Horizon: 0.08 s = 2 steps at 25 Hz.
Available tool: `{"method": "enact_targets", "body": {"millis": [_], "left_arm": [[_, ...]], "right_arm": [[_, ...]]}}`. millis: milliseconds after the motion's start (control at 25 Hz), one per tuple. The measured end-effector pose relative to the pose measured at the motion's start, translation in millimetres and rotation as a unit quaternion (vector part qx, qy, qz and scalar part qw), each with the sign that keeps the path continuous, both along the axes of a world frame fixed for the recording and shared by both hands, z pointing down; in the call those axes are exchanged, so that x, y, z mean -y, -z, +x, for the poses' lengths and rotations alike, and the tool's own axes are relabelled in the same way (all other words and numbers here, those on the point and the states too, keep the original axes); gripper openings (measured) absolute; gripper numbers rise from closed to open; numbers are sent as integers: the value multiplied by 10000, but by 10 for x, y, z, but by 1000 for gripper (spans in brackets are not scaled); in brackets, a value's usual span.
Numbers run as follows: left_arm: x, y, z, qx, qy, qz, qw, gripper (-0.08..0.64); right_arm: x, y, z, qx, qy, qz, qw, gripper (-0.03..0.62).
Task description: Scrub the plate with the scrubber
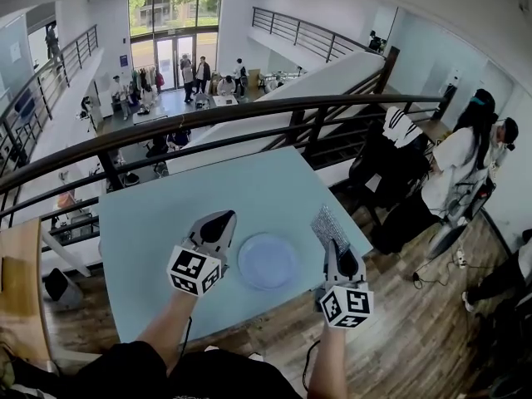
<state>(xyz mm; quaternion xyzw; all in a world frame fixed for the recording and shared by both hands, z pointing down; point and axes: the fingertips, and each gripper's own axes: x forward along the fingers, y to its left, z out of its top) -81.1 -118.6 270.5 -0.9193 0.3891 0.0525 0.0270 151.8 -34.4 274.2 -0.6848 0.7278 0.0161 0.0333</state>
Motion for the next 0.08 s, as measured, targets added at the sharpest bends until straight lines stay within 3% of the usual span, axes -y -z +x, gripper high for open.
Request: {"method": "enact_targets", "body": {"millis": [80], "left_arm": [[19,-7,-6,0,7,-4,10000,9]], "right_arm": [[37,-17,-32,-12,39,-15,10000,84]]}}
